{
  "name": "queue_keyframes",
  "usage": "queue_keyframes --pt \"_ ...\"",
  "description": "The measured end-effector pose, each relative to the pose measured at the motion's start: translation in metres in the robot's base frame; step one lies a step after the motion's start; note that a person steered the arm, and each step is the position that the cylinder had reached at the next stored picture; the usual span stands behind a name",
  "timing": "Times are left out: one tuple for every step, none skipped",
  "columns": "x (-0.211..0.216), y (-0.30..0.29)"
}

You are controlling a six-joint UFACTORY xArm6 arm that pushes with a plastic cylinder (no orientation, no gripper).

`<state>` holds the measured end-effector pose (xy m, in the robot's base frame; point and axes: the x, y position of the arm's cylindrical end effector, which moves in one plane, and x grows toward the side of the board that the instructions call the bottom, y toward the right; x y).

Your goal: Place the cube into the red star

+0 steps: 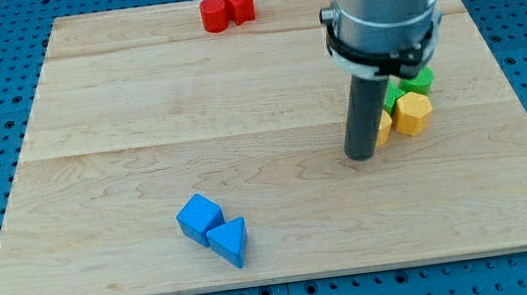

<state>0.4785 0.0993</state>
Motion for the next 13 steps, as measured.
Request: queue_keyframes --pt "-0.030 0.000" --pt "-0.029 -0.024" --pt "0.030 -0.045" --pt "0.099 -0.061" --pt "0.139 -0.093" --pt "0.102 -0.174" --pt "0.037 -0.208" --pt "-0.014 -0.227" --pt "-0.044 -0.246" --pt "-0.043 -0.243" --pt "-0.087 -0.248" --pt "-0.149 -0.236" --pt "-0.201 -0.223"
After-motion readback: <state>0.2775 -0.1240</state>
